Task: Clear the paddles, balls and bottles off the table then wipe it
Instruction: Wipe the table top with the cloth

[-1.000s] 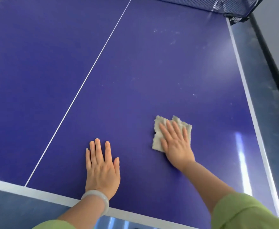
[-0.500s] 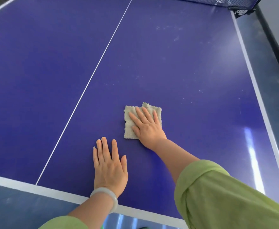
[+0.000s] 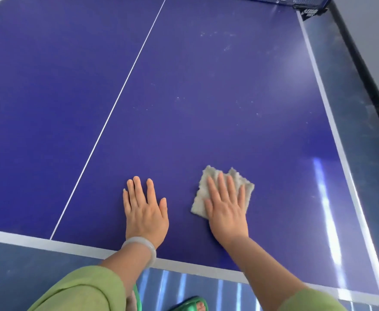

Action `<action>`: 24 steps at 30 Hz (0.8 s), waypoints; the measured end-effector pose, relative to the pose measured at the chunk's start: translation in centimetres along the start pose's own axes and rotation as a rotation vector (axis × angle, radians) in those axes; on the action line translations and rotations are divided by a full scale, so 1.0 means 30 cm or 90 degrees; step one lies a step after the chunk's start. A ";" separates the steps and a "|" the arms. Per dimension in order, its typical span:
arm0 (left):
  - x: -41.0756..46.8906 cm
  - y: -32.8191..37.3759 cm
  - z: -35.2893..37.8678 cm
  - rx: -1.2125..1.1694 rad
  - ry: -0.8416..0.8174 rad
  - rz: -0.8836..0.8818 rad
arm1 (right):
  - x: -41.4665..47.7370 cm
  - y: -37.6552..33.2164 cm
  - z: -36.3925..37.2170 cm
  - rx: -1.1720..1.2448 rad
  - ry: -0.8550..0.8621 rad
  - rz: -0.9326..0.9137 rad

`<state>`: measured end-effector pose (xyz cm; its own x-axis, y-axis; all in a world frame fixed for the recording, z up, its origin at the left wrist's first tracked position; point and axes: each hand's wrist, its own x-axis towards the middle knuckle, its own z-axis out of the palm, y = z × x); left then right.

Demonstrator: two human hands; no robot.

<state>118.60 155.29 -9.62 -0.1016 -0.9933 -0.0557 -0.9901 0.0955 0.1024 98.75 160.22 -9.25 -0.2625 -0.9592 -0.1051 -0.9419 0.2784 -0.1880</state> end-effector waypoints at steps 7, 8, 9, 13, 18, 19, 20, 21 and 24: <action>-0.004 0.006 -0.006 -0.001 0.000 -0.004 | -0.180 0.314 -0.027 -0.056 0.002 -0.040; -0.007 0.006 -0.007 0.005 -0.003 -0.003 | -0.161 0.375 -0.043 -0.036 0.005 0.057; -0.008 0.008 -0.007 0.009 -0.005 -0.002 | -0.134 0.418 -0.057 -0.006 -0.003 0.156; -0.011 0.007 0.000 0.019 -0.011 0.002 | -0.036 0.355 -0.070 0.055 -0.011 0.348; -0.008 -0.007 0.000 0.024 -0.001 0.001 | -0.142 0.142 -0.023 -0.003 -0.024 0.018; -0.007 -0.005 0.001 0.017 0.000 0.003 | -0.180 0.154 -0.024 -0.016 -0.038 -0.046; -0.008 -0.004 -0.001 0.012 -0.002 0.006 | -0.206 0.183 -0.033 -0.020 -0.050 -0.078; -0.007 -0.002 -0.002 0.010 -0.005 0.008 | -0.216 0.225 -0.044 -0.013 -0.055 -0.078; -0.010 -0.004 -0.004 -0.004 -0.005 0.009 | -0.171 0.371 -0.071 0.002 -0.043 0.066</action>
<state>118.76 155.58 -9.49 -0.1166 -0.9912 -0.0626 -0.9880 0.1093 0.1095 89.18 168.13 -8.72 -0.3436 -0.9199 -0.1889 -0.9099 0.3759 -0.1757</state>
